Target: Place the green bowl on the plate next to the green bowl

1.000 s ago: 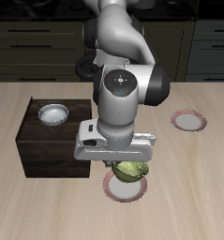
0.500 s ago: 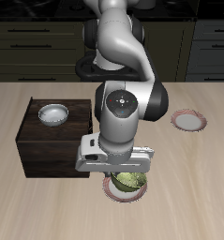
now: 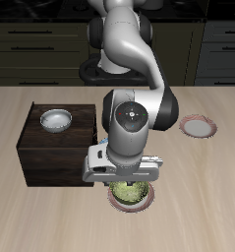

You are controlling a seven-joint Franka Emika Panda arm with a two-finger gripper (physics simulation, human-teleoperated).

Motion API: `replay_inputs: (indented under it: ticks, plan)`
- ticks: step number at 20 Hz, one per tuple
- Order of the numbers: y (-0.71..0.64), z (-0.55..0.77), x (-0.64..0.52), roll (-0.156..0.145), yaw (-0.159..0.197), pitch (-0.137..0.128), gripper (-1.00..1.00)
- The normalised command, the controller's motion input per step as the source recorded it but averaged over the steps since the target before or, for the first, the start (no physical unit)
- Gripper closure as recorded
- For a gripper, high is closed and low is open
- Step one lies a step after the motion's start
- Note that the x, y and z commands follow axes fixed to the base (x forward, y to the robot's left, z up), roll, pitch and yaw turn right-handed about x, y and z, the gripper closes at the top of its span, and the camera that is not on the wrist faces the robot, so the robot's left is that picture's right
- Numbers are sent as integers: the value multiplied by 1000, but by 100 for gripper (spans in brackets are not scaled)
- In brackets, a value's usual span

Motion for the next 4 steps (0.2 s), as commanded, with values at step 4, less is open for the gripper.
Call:
replay_inputs:
  ticks: [4]
  plan:
    - [163, 267, -239, 27, -4, -22, -100]
